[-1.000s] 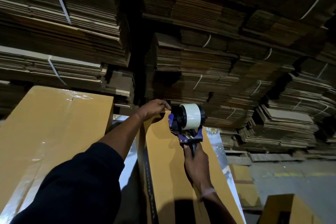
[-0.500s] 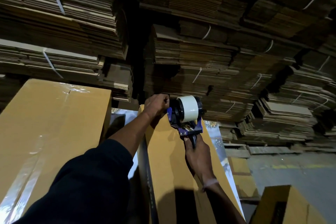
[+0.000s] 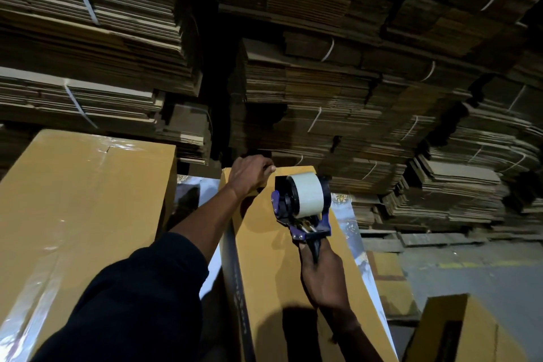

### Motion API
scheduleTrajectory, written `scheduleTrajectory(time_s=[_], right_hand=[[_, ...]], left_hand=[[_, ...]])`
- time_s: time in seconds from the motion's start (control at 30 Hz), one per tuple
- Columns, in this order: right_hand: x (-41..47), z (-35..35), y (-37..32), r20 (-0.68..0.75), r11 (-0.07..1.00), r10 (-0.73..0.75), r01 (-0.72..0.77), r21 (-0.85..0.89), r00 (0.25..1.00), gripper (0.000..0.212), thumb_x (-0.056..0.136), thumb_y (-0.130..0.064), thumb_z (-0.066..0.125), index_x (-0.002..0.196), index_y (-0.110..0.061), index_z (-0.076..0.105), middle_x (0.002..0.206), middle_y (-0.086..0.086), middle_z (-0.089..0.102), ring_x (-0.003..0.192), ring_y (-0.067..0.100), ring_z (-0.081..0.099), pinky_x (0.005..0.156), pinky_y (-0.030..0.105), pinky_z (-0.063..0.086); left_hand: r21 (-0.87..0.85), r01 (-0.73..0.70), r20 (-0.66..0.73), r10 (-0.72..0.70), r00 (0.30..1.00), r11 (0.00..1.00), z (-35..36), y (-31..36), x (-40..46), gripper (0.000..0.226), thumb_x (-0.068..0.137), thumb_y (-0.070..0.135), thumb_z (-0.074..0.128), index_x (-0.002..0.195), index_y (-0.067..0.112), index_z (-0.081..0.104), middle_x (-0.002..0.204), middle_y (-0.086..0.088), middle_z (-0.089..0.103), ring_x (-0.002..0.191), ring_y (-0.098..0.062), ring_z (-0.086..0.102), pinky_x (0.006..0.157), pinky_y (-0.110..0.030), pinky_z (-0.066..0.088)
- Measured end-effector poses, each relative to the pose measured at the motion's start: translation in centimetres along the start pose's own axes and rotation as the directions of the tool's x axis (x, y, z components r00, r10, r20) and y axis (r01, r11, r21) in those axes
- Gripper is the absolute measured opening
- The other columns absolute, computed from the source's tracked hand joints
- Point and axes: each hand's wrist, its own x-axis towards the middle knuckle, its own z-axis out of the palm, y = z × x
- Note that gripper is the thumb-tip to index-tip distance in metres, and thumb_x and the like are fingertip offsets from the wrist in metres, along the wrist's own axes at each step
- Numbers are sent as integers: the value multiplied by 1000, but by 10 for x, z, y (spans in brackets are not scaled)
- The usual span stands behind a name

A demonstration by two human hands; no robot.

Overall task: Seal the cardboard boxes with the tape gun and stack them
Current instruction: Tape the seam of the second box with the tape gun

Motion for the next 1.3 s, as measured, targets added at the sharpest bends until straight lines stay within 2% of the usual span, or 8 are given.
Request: scheduleTrajectory(time_s=[0.23,0.43,0.53,0.63,0.7,0.8,1.07,1.3], right_hand=[[-3,-4,0,11,1000,-4,4,-10,1000,28,103,-33,56,127,-18,59,93,3,74,87,28,68,67,36,48],[-24,-8,24,19,999,24,-23,-22,1000,33,102,-34,57,130,-18,59,88,6,73,84,33,67,68,40,50],[-29,-7,27,7,1000,16,-16,-9,1000,33,102,-32,58,131,-17,59,95,6,76,90,33,69,71,40,54],[-31,-6,23,-6,1000,8,-8,-2,1000,29,101,-29,59,128,-15,59,96,8,75,91,35,68,70,39,52],[-32,-6,20,-15,1000,2,-2,1,1000,28,101,-27,59,126,-15,59,97,10,75,91,37,67,70,39,51],[-34,-7,17,-20,1000,-15,15,-1,1000,27,102,-27,58,127,-18,57,95,9,75,88,36,65,69,42,49],[-40,-14,15,-10,1000,-21,21,-3,1000,17,102,-29,57,116,-19,58,91,8,74,82,32,67,66,44,52],[-66,-20,29,0,1000,-3,3,-14,1000,22,102,-28,56,121,-17,57,95,8,75,88,34,68,70,45,54]], left_hand=[[99,-117,41,113,993,988,-5,-7,-10,31,109,40,44,124,28,69,111,-1,71,103,-26,67,87,-40,38],[152,-154,114,137,984,976,-11,-1,-14,35,111,35,39,138,26,60,128,-4,66,121,-28,60,98,-42,38],[193,-255,183,220,958,948,-1,-4,-26,50,112,37,31,158,20,38,166,-4,35,157,-26,23,123,-47,20],[233,-418,261,357,897,878,5,-6,-44,66,106,46,8,164,19,25,173,-3,14,161,-23,1,130,-46,0],[197,-482,303,414,858,854,6,-1,-58,73,101,47,5,163,18,27,173,-3,15,161,-22,2,130,-44,-2],[138,-528,313,469,826,838,10,2,-74,60,106,40,24,163,20,29,171,-4,20,160,-22,10,130,-40,1],[134,-494,336,429,838,859,5,8,-80,71,100,48,9,163,22,30,171,-2,23,160,-20,13,130,-40,6],[188,-461,355,378,855,867,3,14,-82,57,112,37,27,165,18,21,173,-1,13,160,-16,5,130,-38,1]])
